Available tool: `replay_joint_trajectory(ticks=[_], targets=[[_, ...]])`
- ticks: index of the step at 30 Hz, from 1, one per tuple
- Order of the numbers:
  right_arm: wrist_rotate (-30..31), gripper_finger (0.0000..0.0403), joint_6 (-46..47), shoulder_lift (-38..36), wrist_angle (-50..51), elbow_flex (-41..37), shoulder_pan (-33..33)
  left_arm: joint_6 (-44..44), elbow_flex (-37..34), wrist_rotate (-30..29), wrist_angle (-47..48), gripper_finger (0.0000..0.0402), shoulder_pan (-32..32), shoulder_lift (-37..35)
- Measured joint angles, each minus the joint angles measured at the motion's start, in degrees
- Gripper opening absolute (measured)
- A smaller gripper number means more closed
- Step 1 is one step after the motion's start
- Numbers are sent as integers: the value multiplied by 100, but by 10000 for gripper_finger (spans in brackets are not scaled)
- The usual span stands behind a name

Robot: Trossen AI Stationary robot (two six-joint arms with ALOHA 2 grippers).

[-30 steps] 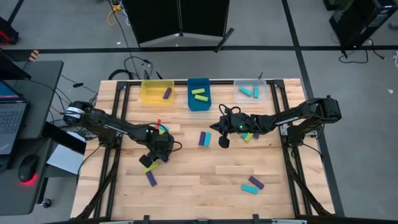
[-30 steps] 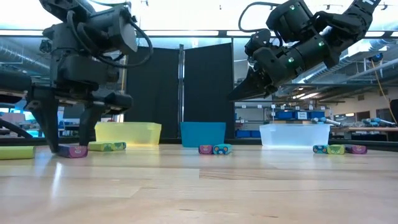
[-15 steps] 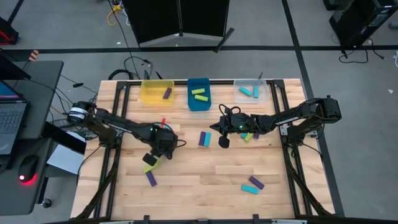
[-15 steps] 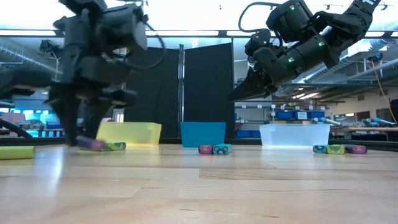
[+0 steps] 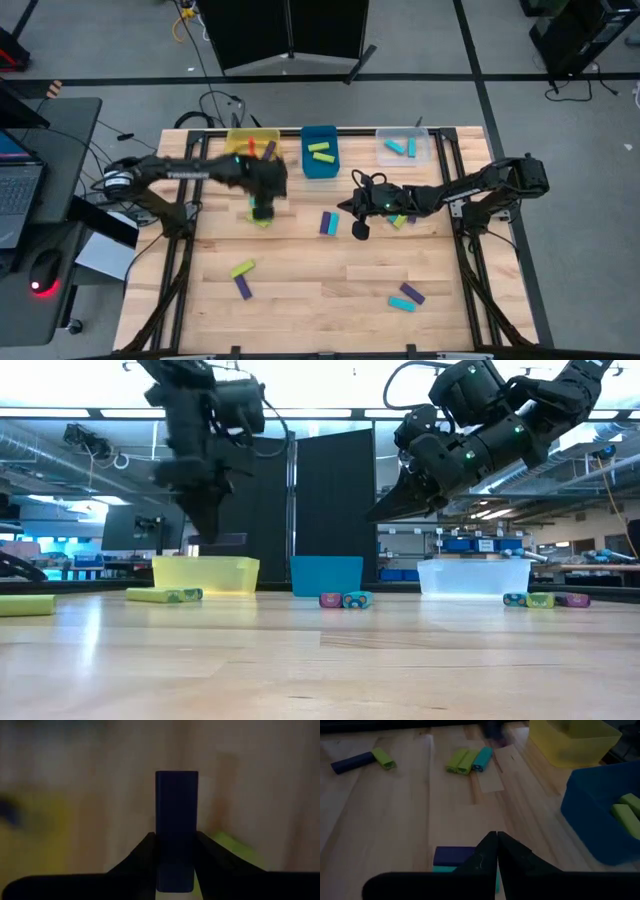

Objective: Sort blocks
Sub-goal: Put the violet block into the yellow bin

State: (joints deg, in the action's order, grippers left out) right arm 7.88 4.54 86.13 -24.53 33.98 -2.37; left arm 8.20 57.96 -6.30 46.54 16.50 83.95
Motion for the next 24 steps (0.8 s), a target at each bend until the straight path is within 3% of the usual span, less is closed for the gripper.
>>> replay_joint_trajectory(ticks=[7, 13, 18, 24], targets=[[0, 14, 0, 0, 9, 0, 87, -390, 139, 73, -371, 101, 1874, -42], [0, 22, 0, 0, 11, 0, 85, -610, 139, 757, -749, 101, 3186, -34], [0, 16, 2, 0, 9, 0, 85, -701, 139, 791, -786, 101, 3705, 54], [0, 16, 12, 0, -27, 0, 85, -719, 139, 1003, -1053, 101, 3752, 506]])
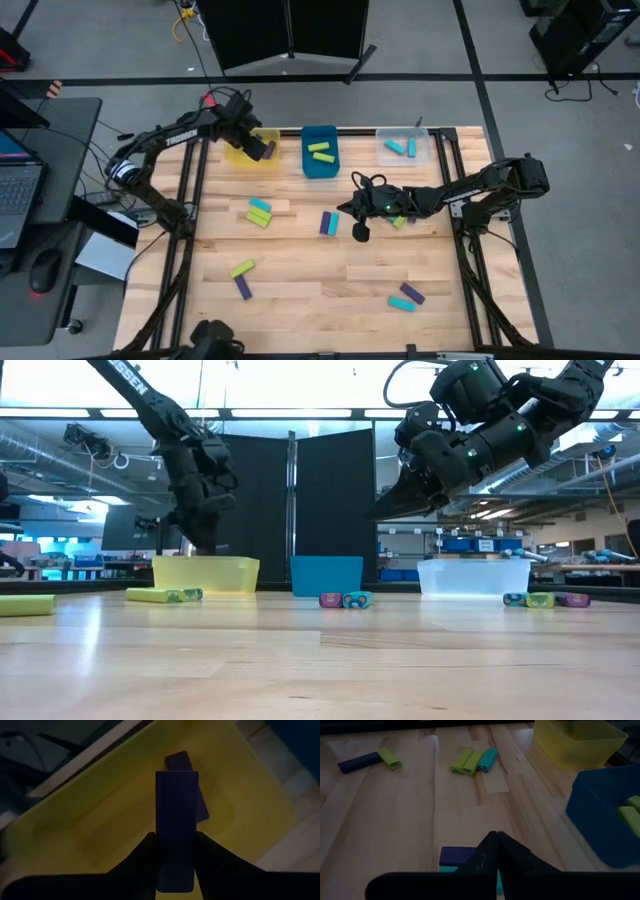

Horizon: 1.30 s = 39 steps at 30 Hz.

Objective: Sort blocks
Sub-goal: Put the violet block into the yellow bin, then put the green block into the blue bin

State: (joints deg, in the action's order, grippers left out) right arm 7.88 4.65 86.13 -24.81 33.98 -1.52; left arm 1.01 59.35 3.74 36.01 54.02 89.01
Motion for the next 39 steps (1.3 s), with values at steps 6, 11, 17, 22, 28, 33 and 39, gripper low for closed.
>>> replay_joint_trajectory(ticks=[6, 11, 17, 22, 28, 33, 39], targets=[[0, 20, 32, 0, 1, 0, 0, -194, 0, 267, -476, 101, 111, 476], [0, 13, 23, 0, 2, 0, 0, -311, 2, 393, -479, 101, 306, 781], [0, 23, 28, 0, 5, 0, 0, -451, 2, 686, -710, 101, 410, 903], [1, 19, 29, 0, 5, 0, 0, -426, 2, 718, -723, 126, 406, 903], [2, 16, 21, 0, 8, 0, 0, -285, 2, 714, -878, 235, 406, 896], [1, 26, 15, 0, 10, 0, 0, -139, 2, 798, -1001, 262, 406, 875], [1, 21, 11, 0, 12, 0, 0, 187, 0, 859, -1103, 248, 234, 422]])
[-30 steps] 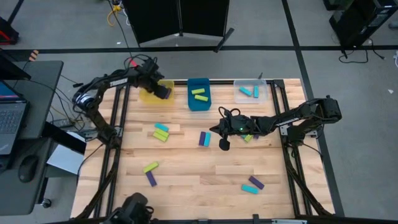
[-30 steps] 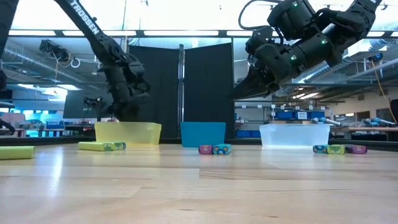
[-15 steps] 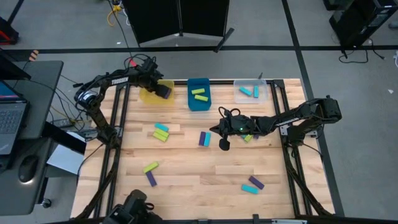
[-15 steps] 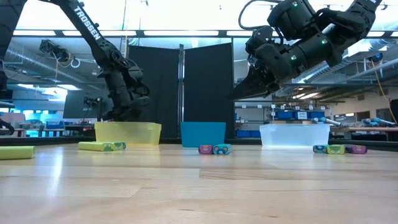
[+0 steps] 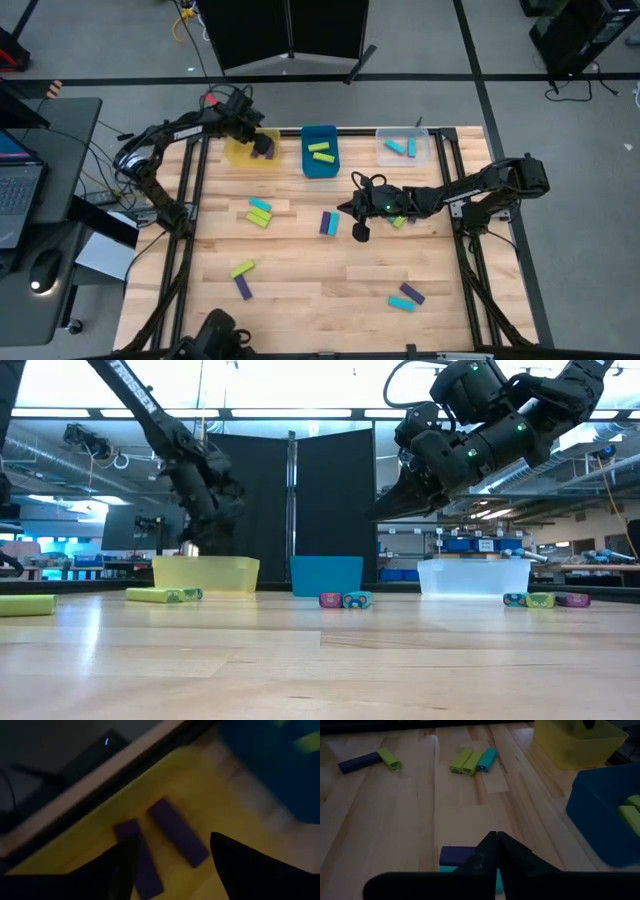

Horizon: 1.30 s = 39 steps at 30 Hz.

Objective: Sort blocks
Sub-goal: Put the green block into the blue bin

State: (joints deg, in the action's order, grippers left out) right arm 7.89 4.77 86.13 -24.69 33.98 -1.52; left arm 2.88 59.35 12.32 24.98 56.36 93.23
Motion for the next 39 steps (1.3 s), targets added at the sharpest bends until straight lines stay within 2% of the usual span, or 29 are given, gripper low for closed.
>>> replay_joint_trajectory(ticks=[6, 12, 17, 24, 28, 34, 39], targets=[[1, 18, 1, 0, -2, 0, 3, 415, -2, 37, -80, 233, -549, -920], [-1, 28, 16, 0, 117, 0, 39, 1047, -340, 37, -141, 228, -1514, -1804], [-1, 29, 21, 0, 213, 0, 38, 1479, -621, 42, 532, 228, -2438, -2231], [-1, 29, 23, 0, 208, 0, 39, 1834, -645, 37, 1948, 223, -3503, -2134], [-1, 29, 104, 0, 207, 0, 38, 2047, -650, -25, 2339, 215, -4016, -1945], [-1, 27, 108, 0, 215, 0, 39, 2241, -1093, -520, 2178, 212, -4579, -1699], [-1, 30, 108, 0, 221, 0, 39, 2253, -1456, -806, 1796, 212, -4679, -1518]])
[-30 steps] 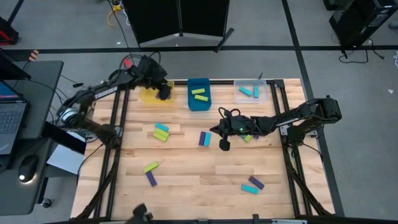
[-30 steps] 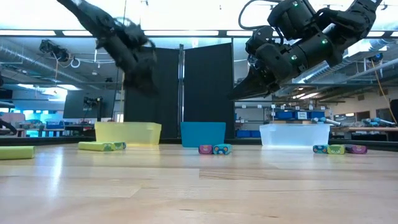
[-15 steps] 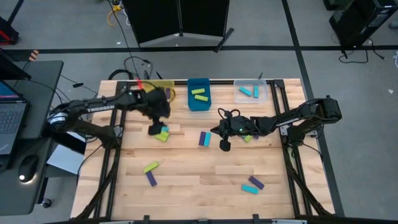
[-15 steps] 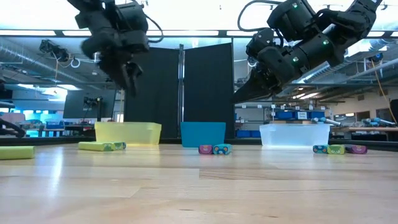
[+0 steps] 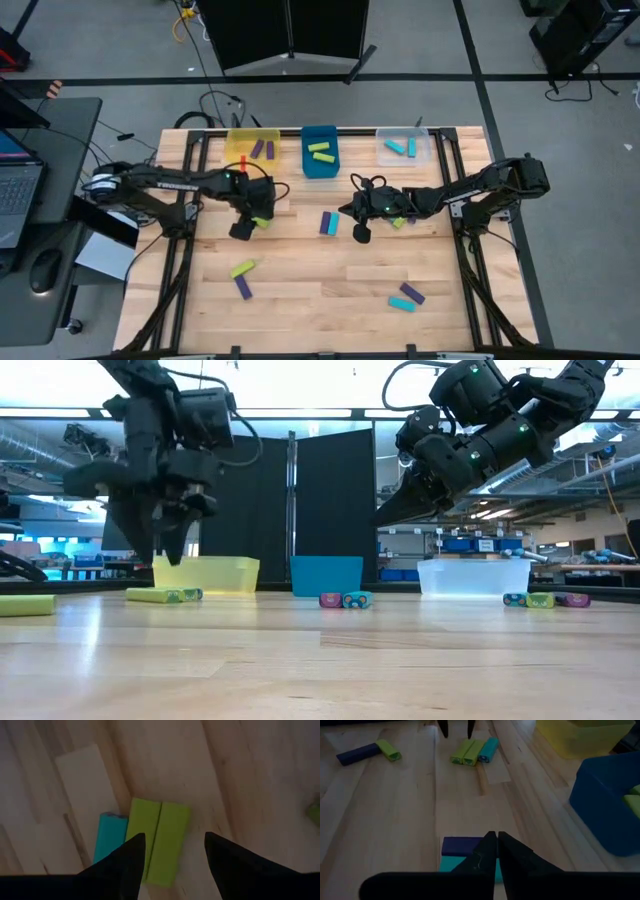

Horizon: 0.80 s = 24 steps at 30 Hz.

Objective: Sort blocks
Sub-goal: Put the green block into the blue bin

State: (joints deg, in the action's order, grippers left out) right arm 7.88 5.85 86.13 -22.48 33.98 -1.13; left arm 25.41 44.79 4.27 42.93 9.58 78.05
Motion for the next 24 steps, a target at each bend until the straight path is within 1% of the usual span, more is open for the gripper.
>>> replay_joint_trajectory(ticks=[13, 17, 24], targets=[[-2, 29, 2, 0, -10, 0, 4, -9, -397, -38, -261, 212, 1, 332], [-2, 27, 2, 0, -12, 0, 2, -11, -469, -162, -445, 212, -1, 429], [-2, 25, 2, 0, -11, 0, 4, -49, -470, -167, -504, 211, -1, 625]])
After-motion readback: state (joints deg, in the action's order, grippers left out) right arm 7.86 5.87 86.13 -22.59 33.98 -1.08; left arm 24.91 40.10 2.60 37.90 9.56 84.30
